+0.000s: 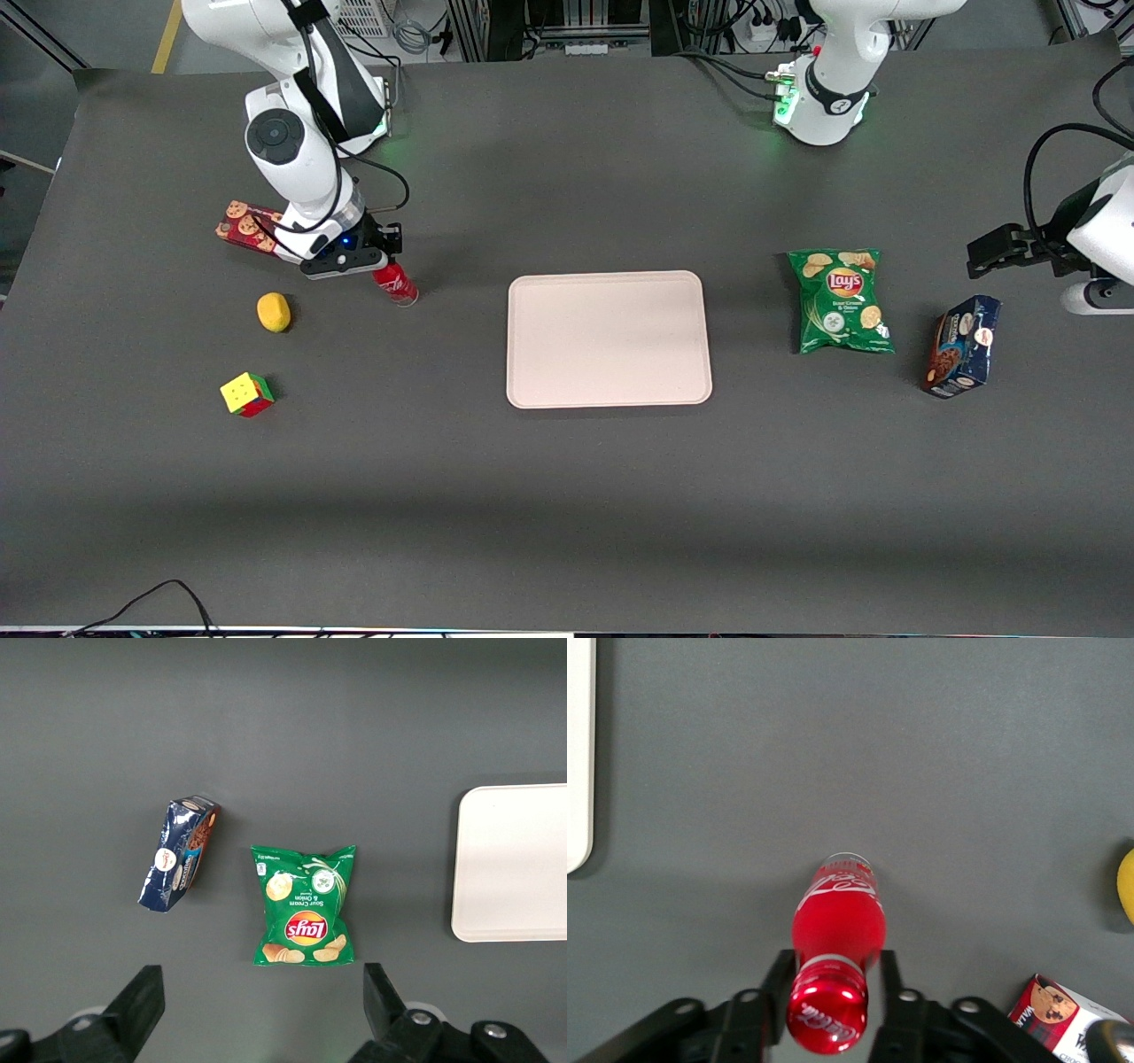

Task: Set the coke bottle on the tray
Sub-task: 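Lift the bottle and carry it over the white tray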

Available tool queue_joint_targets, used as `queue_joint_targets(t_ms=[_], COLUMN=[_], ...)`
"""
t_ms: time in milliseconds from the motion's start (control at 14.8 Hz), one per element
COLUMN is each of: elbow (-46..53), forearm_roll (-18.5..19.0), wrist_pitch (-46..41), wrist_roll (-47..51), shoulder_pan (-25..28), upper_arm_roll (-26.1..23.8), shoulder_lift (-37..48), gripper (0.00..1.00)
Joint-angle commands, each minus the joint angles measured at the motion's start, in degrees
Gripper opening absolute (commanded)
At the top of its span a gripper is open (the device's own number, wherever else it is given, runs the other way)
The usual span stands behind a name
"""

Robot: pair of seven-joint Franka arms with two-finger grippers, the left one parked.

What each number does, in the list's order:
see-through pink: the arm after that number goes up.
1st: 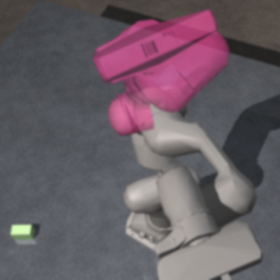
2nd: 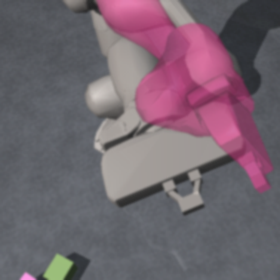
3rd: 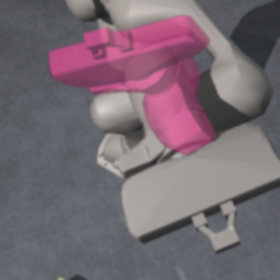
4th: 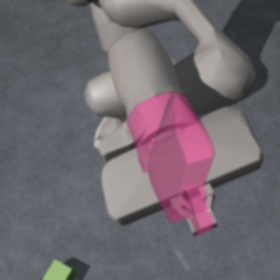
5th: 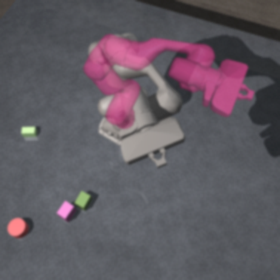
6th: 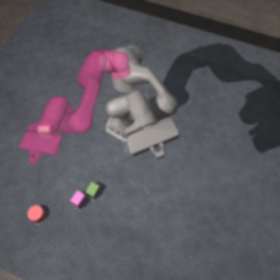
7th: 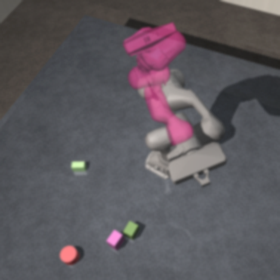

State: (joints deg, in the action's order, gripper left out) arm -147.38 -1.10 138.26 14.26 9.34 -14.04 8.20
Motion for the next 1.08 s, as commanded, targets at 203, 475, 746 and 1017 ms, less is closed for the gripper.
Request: queue_joint_targets(t_ms=[203,475,746,1017], elbow=[0.60,5.77,18.06,32.47], forearm_roll=[-0.83,-1.36,-2.06,-4.52], wrist_pitch=[-1.94,-10.17,-22.48,-29.26], wrist_roll=[1.47,2.35,5.42,9.63], shoulder_pan=[0.50,0.50,0.59,1.03], upper_arm_roll=[-0.03,-0.11,-1.08,-2.65], shoulder_lift=[1.73,3.57,3.75,-0.98], gripper=[0.00,0.00,0.00,0.00])
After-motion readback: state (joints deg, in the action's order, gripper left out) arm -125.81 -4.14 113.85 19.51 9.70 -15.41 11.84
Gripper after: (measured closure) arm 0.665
